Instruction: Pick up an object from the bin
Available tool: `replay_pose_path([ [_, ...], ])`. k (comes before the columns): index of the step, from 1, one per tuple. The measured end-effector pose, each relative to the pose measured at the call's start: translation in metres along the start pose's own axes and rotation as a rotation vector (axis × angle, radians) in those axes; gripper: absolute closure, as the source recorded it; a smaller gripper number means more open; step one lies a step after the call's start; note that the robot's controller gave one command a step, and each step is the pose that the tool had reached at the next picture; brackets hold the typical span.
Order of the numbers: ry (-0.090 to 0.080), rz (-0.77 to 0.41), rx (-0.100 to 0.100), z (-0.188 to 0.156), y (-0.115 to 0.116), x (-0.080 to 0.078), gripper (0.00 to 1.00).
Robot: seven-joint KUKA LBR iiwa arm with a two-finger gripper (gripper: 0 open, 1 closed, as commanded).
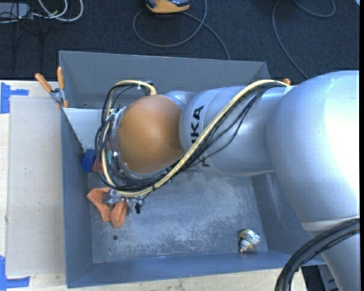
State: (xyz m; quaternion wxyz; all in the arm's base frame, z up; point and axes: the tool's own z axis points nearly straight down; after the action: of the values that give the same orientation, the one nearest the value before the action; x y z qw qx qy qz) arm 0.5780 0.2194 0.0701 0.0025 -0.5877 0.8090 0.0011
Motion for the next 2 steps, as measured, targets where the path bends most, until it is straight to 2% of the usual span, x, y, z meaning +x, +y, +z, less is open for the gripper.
replay_pose_path([
  [1,0.005,0.000,-0.006,-0.006,0.002,0.001,1.00],
  [2,0.005,0.001,-0.007,-0.028,0.002,0.001,1.00],
])
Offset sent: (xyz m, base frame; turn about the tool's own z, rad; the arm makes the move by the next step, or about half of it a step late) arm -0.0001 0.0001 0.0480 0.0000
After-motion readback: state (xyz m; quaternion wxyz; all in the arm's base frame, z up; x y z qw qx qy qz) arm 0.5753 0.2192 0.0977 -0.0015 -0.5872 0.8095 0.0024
